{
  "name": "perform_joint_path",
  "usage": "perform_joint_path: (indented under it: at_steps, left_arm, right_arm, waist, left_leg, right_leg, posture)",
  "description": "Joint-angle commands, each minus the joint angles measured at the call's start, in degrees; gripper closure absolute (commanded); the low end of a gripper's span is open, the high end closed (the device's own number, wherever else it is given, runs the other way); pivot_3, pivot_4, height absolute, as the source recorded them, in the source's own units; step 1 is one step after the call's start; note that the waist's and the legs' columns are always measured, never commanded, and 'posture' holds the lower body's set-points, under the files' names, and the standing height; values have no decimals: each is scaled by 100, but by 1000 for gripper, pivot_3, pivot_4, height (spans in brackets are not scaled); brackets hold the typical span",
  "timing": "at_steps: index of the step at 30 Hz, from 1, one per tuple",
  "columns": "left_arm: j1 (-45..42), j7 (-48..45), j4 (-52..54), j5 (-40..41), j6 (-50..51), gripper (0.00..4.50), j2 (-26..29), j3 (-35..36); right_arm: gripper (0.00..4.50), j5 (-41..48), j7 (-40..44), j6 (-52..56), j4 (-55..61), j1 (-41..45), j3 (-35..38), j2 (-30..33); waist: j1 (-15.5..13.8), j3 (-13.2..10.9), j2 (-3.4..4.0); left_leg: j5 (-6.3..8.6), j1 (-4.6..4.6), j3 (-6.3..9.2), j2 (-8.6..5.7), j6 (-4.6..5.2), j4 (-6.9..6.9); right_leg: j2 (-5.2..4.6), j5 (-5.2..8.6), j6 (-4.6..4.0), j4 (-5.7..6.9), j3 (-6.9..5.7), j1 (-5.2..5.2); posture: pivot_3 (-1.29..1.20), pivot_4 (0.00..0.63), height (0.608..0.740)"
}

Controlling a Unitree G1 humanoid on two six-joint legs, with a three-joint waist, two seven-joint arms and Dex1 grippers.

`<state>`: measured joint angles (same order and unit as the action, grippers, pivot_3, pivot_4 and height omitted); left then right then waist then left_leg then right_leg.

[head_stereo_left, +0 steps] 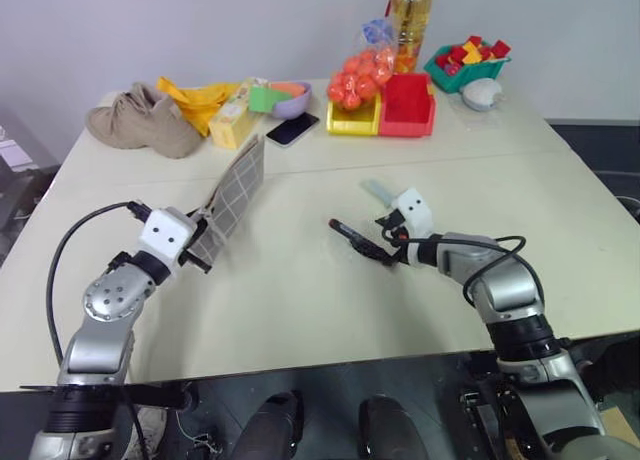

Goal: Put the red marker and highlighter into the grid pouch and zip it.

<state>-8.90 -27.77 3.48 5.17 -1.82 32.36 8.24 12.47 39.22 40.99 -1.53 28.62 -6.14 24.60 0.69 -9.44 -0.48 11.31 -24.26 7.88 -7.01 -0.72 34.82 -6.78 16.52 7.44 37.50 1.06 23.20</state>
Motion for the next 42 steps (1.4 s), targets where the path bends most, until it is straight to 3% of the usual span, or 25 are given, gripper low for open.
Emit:
perform_joint_path:
  at_steps: [1, 3, 5, 8, 12, 20, 31, 42]
  left_arm:
    - [-272, 18, -221, 41, -165, 4500, -35, 74]
    - [-312, 29, -349, 72, -198, 4500, -120, 58]
    - [-326, 0, -394, 157, -166, 4500, -204, 70]
    - [-288, -8, -402, 226, -158, 4500, -281, 93]
    - [-239, 27, -299, 439, -18, 4500, -401, 185]
    - [-206, -206, -208, 521, 76, 4500, -262, 171]
    - [-478, -869, -295, 124, -324, 4500, 208, -326]
    - [-465, -1372, -224, 106, -524, 4500, 184, -705]
  right_arm:
    - [56, -19, -61, -79, -176, 238, -1, -88]
    - [56, -65, -89, -154, -370, 316, -3, -118]
    - [593, -65, -131, -148, -473, 369, 29, -147]
    - [1932, -31, -106, -143, -474, 356, 27, -130]
    - [4035, -29, -62, -190, -420, 256, 29, -67]
    - [4104, -94, -187, -476, -31, 139, 97, 31]
    - [4104, -148, 695, -1276, 1088, 350, 48, 947]
    - [4104, -1136, 799, -2243, 863, 817, -590, 1210]
  waist:
    - [3, 0, 0]
    - [5, 0, 0]
    - [8, 0, 0]
    - [2, 0, 0]
    - [-1, 0, 0]
    - [-2, 0, 0]
    - [-4, 0, 0]
    - [8, -1, -2]
  left_leg:
    - [0, 0, 0, 0, 0, 2]
    - [0, 0, 1, 0, 0, 5]
    - [0, 0, 1, 0, 0, 5]
    - [0, 0, 1, 0, 0, 4]
    - [0, 0, 1, 0, 0, 6]
    - [0, 0, 2, -1, 0, 7]
    - [0, -3, 1, -1, 0, 5]
    - [0, -8, 2, 0, 1, 7]
  right_leg:
    - [0, 0, 0, 0, 0, 0]
    - [1, -1, 0, 1, -1, -1]
    - [1, -1, 0, 1, -1, -2]
    - [1, -1, 1, 1, -1, -1]
    - [1, -1, 1, 1, -1, -3]
    - [1, -1, 1, 2, -2, -4]
    - [1, -1, 1, 1, -2, -1]
    - [-1, 0, 2, 1, -3, 4]
  posture:
    - [0, 150, 740]
    - [0, 150, 740]
    - [0, 150, 740]
    - [0, 150, 740]
    - [0, 150, 740]
    - [0, 150, 740]
    - [0, 150, 740]
    - [0, 150, 740]
